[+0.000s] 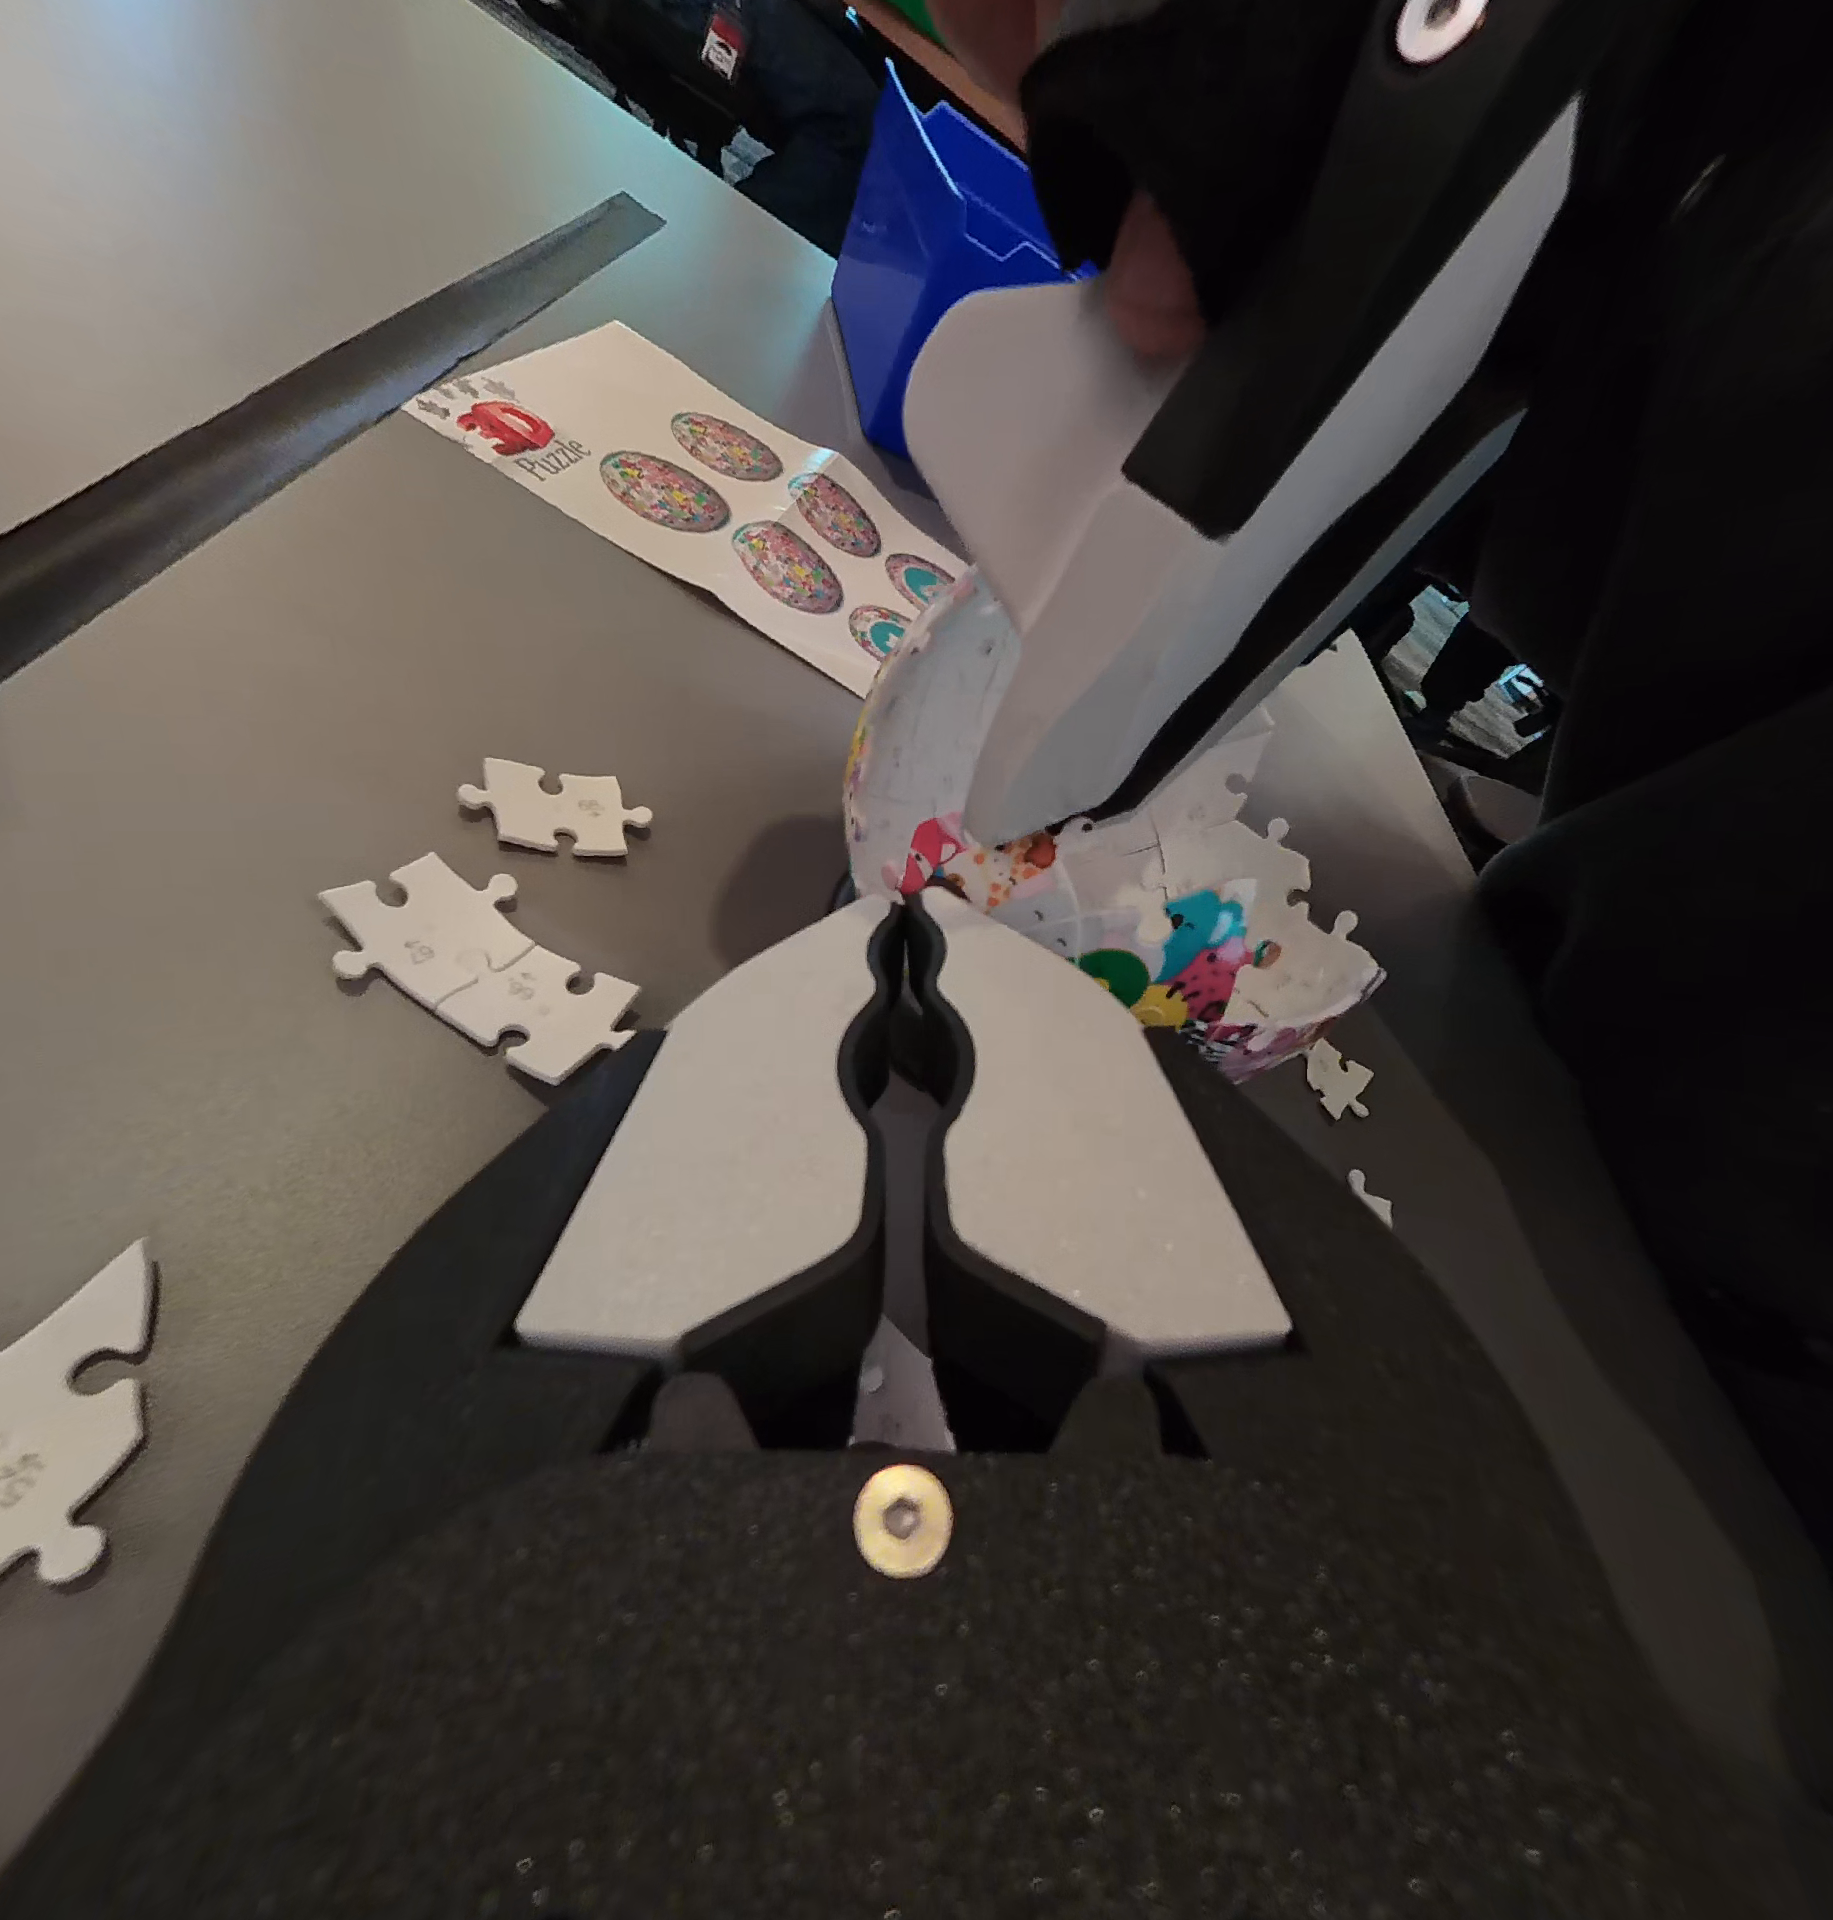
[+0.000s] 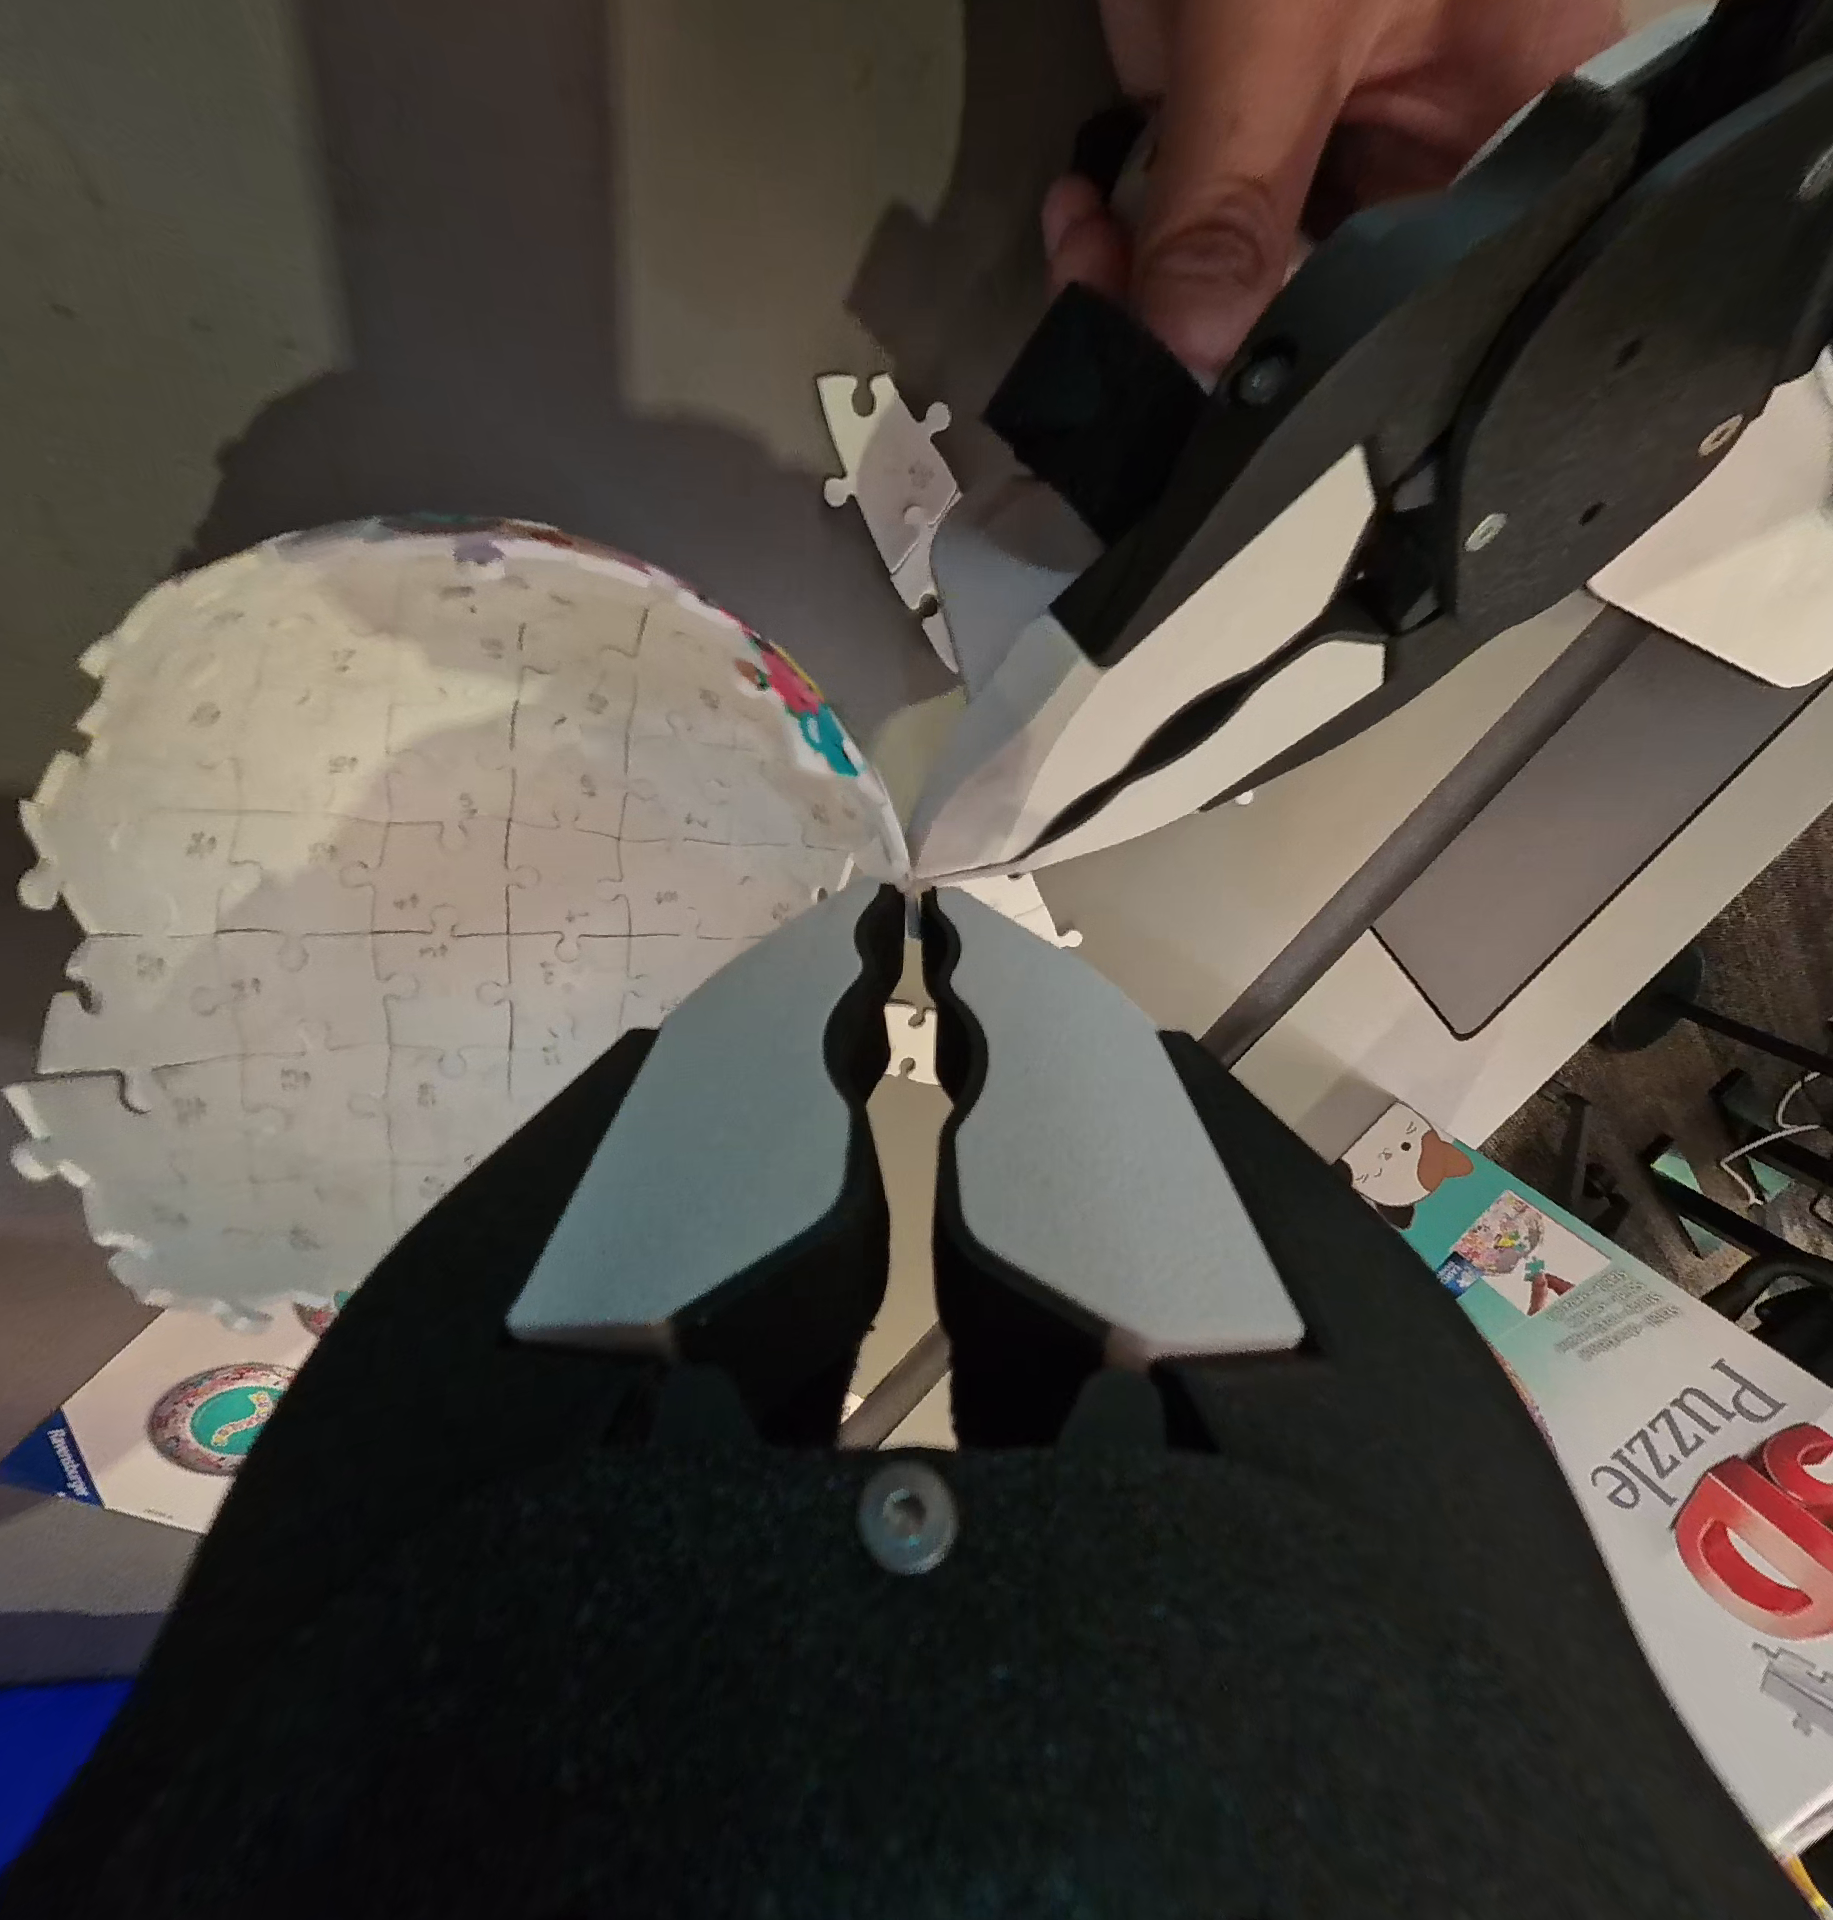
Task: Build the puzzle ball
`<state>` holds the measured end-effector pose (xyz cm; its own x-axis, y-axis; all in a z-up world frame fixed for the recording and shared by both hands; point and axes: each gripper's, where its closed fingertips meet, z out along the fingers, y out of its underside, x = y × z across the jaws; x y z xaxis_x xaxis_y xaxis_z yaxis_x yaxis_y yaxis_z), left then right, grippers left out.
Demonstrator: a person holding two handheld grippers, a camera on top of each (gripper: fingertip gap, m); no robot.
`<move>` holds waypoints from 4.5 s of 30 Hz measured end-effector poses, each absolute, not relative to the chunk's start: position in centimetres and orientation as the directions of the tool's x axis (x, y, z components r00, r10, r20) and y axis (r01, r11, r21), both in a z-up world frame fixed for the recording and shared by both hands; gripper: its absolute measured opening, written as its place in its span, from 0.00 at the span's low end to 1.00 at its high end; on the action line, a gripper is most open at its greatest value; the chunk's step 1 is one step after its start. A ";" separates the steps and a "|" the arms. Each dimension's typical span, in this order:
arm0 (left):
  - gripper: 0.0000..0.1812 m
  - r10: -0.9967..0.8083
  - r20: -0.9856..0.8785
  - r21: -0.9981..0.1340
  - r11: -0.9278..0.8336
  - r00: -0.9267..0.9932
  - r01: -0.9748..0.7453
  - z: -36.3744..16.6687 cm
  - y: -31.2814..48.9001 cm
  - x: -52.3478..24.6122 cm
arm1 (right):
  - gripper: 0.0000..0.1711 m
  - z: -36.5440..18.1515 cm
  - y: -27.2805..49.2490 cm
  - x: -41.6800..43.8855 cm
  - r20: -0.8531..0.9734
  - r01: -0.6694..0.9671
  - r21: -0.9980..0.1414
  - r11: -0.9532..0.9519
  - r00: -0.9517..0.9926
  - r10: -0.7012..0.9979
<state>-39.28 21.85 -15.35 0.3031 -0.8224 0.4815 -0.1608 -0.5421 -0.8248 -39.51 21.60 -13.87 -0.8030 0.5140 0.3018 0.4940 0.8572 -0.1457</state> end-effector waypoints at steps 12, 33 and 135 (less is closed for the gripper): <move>0.00 -0.822 0.487 -0.820 -0.547 0.296 -0.169 -15.5 21.6 -39.1 | 0.02 -13.8 21.5 -39.6 0.345 0.485 -0.138 0.864 -0.794 0.501; 0.00 -0.821 0.485 -0.819 -0.547 0.301 -0.172 -15.6 21.7 -39.1 | 0.02 -13.8 21.5 -39.6 0.372 0.473 -0.128 0.872 -0.792 0.484; 0.01 -0.437 -0.103 -0.162 -0.879 0.894 -0.448 -13.9 20.6 -39.7 | 0.02 -9.4 9.5 -14.9 -0.049 0.103 -0.987 -0.123 0.534 0.844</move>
